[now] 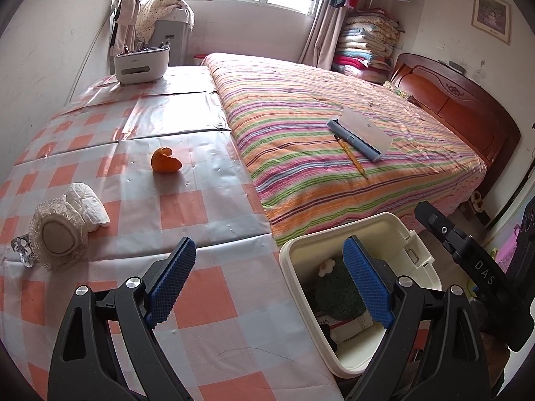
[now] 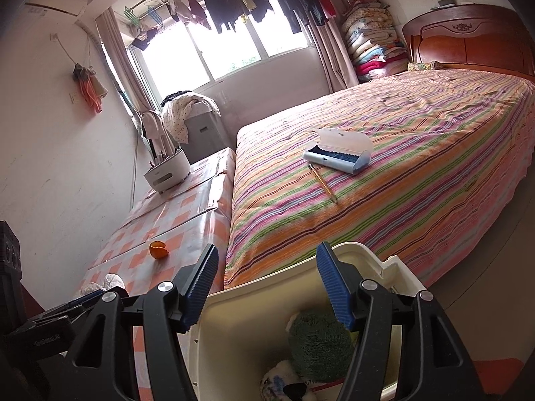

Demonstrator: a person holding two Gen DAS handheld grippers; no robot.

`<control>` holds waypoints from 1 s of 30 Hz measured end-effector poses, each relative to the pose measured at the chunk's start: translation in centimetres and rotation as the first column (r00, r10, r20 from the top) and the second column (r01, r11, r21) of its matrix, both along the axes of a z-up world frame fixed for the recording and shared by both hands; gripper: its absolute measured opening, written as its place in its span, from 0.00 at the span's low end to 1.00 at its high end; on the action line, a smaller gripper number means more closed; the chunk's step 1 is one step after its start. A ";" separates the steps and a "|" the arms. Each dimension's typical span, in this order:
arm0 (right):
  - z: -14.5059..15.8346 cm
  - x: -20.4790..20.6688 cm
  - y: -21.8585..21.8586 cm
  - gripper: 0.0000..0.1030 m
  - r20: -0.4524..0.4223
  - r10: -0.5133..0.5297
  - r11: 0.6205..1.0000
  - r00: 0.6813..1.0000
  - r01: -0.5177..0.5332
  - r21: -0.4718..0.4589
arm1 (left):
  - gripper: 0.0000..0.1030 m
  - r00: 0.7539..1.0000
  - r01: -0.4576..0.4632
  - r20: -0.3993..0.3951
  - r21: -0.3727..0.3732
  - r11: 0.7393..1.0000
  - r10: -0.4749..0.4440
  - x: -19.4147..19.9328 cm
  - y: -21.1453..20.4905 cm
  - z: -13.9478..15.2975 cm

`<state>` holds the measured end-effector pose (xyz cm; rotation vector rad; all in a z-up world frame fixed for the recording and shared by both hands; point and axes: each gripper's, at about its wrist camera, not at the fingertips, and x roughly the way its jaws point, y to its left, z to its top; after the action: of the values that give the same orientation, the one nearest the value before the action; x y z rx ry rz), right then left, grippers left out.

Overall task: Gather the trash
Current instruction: 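Withdraw both open tools from above the cream bin, then grasp the lace hat with the left tool while the right tool grasps the orange peel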

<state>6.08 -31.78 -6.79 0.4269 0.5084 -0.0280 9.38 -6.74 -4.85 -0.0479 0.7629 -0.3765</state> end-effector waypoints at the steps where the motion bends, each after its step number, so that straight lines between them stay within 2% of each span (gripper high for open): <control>1: 0.0 0.2 0.4 0.58 0.000 0.008 1.000 1.000 -0.008 0.000 | 0.86 1.000 -0.009 -0.001 0.000 1.000 0.009 0.1 0.4 0.0; 13: -0.4 2.4 5.0 0.59 -0.016 0.109 0.994 0.994 -0.109 0.000 | 0.86 0.989 -0.147 -0.032 0.021 0.989 0.148 1.4 7.5 -1.0; 17: -0.7 3.0 6.7 0.59 -0.026 0.144 0.990 0.989 -0.144 0.004 | 0.86 0.977 -0.205 -0.046 0.033 0.978 0.207 2.1 10.6 -1.4; 22: -1.0 3.8 8.6 0.59 -0.039 0.182 0.983 0.983 -0.181 0.012 | 0.86 0.955 -0.289 -0.041 0.081 0.954 0.293 3.7 15.4 -1.4; 26: -1.3 4.4 10.1 0.59 -0.050 0.210 0.978 0.976 -0.210 0.007 | 0.86 0.951 -0.296 -0.070 0.085 0.951 0.302 5.3 18.6 -1.7; 30: -1.7 4.9 10.9 0.59 -0.066 0.224 0.974 0.972 -0.224 0.009 | 0.86 0.960 -0.254 -0.112 0.053 0.966 0.258 6.6 20.2 -2.2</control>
<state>10.97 -20.90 -8.46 0.3689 0.6204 0.1768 15.95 13.42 -7.09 -0.1331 0.8685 -0.1126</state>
